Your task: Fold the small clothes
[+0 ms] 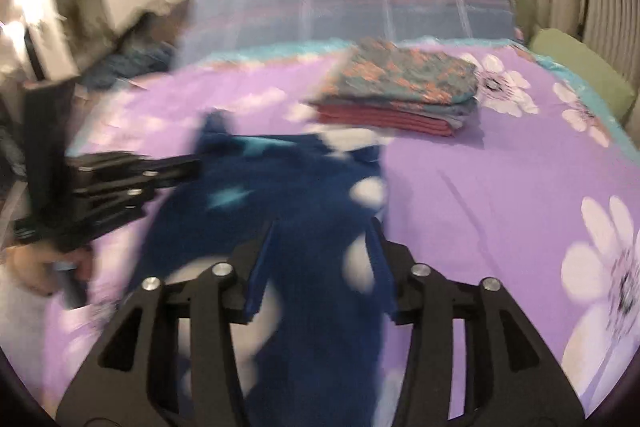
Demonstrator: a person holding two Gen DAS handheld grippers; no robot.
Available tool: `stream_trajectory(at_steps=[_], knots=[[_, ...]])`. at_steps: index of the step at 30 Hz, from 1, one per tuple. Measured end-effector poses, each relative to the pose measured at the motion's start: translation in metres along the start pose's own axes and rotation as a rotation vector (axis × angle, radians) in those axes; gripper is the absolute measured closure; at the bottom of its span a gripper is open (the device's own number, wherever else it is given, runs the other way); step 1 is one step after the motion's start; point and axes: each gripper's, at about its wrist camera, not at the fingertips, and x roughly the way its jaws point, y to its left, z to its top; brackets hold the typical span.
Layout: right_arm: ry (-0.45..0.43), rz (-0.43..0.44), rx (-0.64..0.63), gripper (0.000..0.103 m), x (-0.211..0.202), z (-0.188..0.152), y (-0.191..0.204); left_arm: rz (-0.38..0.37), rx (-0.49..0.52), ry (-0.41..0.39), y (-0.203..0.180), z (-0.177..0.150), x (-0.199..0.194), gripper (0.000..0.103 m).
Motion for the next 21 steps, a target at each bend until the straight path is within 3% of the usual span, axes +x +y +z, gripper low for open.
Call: stream_trajectory(at_steps=[1, 3, 4, 5, 6, 7, 9, 13, 16, 17, 21], knots=[[-0.034, 0.046, -0.028, 0.052, -0.023, -0.018, 0.009, -0.055, 0.001, -0.031, -0.015, -0.011, -0.02, 0.087], [-0.031, 0.062, -0.06, 0.047, -0.036, -0.041, 0.02, -0.143, 0.051, -0.015, -0.043, -0.034, -0.034, 0.077], [0.034, 0.045, -0.054, 0.046, -0.028, -0.061, 0.021, -0.147, 0.102, 0.046, -0.061, -0.053, -0.026, 0.074], [0.098, 0.033, -0.037, 0.044, -0.013, -0.074, 0.02, -0.097, 0.145, 0.068, -0.073, -0.072, -0.015, 0.074], [0.124, 0.02, -0.033, 0.044, 0.005, -0.092, 0.017, -0.057, 0.167, 0.051, -0.08, -0.085, -0.007, 0.074], [0.088, -0.006, -0.071, 0.044, 0.004, -0.098, 0.021, -0.033, 0.155, 0.019, -0.083, -0.091, -0.004, 0.074], [0.083, -0.038, -0.095, 0.044, -0.001, -0.095, 0.029, -0.034, 0.126, 0.041, -0.082, -0.082, -0.005, 0.074], [0.08, -0.004, 0.059, 0.043, -0.028, -0.086, 0.013, -0.044, 0.117, 0.064, -0.079, -0.077, -0.004, 0.074], [0.024, 0.044, 0.175, 0.026, -0.065, -0.1, 0.001, -0.02, 0.126, 0.055, -0.083, -0.079, -0.007, 0.074], [0.02, 0.056, 0.222, 0.025, -0.071, -0.105, -0.004, -0.016, 0.125, 0.054, -0.083, -0.08, -0.006, 0.074], [0.112, 0.134, 0.404, 0.025, -0.078, -0.137, -0.017, -0.014, 0.121, 0.067, -0.085, -0.079, -0.008, 0.074]])
